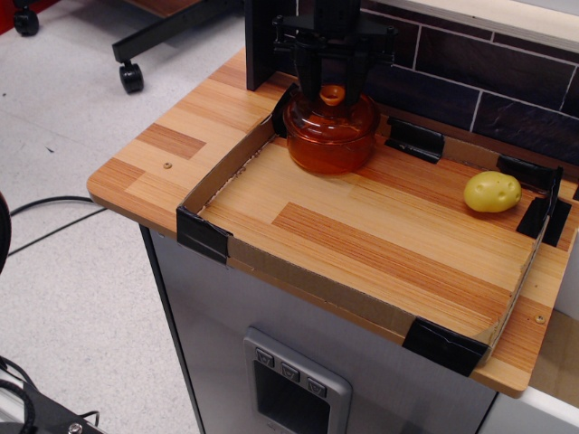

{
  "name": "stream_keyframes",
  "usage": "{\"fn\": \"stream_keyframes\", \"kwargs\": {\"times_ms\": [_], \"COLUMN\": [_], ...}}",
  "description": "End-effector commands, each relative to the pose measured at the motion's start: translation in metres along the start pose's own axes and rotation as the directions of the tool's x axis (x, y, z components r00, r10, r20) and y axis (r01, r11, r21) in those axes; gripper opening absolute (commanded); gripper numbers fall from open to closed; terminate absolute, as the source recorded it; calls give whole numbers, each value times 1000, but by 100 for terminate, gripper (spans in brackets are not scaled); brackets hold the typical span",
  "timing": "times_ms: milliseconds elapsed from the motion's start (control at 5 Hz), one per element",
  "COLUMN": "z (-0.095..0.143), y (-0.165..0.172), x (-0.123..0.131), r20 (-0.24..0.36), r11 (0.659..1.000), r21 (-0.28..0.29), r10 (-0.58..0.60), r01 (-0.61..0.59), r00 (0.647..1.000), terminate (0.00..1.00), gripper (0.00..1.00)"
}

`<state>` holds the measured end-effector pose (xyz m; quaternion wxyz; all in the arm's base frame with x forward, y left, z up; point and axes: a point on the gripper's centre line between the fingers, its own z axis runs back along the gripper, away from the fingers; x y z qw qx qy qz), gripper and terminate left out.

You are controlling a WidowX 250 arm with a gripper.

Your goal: Put lid on pot

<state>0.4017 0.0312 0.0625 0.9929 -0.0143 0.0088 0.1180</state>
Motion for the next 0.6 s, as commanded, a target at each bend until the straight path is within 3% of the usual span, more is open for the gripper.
{"fn": "stream_keyframes", "kwargs": {"times_ms": [0, 200, 400], "z": [52, 70, 76], "y": [-9, -16, -20], "x": [-5, -11, -24], "r20": [102, 102, 106], "r11": [997, 994, 988], "r21": [-47, -89, -91], "r10": [-50, -57, -117], "r01": [55, 66, 127], "r00": [994, 993, 987], "terminate": [0, 0, 100], "gripper": [100, 100, 100]}}
